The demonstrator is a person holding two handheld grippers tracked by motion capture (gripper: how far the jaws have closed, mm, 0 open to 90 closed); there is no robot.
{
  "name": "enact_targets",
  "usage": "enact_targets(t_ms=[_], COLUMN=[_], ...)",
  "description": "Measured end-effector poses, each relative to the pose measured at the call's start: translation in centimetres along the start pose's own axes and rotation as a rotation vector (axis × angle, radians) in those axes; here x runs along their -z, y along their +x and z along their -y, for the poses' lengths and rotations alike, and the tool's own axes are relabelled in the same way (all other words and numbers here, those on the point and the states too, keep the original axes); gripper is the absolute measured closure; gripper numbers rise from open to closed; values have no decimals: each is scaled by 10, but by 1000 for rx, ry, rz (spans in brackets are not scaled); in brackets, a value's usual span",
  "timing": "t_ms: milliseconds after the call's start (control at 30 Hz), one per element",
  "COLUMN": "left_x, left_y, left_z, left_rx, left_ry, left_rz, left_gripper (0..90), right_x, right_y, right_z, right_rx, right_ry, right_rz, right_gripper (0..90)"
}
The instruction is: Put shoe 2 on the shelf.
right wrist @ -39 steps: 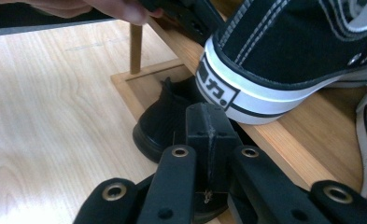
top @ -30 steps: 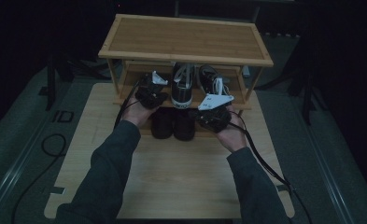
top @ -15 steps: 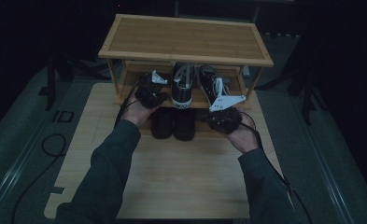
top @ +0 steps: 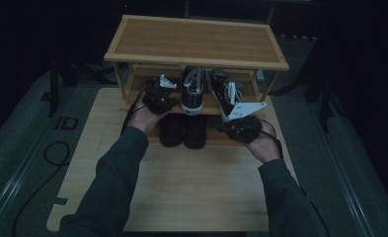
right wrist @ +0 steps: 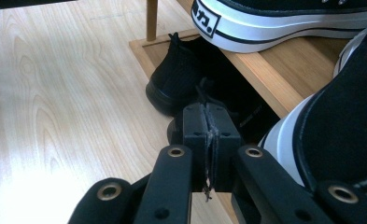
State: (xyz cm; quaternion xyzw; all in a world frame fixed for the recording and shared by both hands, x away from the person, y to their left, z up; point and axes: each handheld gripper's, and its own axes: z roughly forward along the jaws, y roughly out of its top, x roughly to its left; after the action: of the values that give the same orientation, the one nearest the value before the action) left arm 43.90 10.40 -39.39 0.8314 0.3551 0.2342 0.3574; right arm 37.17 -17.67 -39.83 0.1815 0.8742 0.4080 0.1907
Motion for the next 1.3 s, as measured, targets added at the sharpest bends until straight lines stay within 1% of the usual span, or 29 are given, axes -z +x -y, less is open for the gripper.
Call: enact_targets(t_ms=[33,233,767,833,967,1033,1167,1300], left_x=[0,0,0,0,0,0,0,0], left_y=[0,1,1,1,2,2,3,3], left_z=[0,0,0,0,0,0,0,0], left_rx=[1,3,8,8,11,12,10,12], left_ry=[-6,-6,-5,-5,-6,-6,-6,-6], left_rz=[0,5,8,8,11,13,14,15], left_gripper=[900,900,900,900,900,900,900,900], right_x=[1,4,14,15,16,18,22,29], right_y=[0,-1,-9,-9,-9,-9,-10,-14], right_z=[0,1,11,11,12,15,20,27], right_rx=[-1,10,-8,-3,-6,-4,-7,-18], right_ry=[1,11,14,11,14,27,30,24], right_rz=[-3,-12,-4,-6,-11,-11,-10,5], right_gripper=[875,876,876,876,876,876,877,887])
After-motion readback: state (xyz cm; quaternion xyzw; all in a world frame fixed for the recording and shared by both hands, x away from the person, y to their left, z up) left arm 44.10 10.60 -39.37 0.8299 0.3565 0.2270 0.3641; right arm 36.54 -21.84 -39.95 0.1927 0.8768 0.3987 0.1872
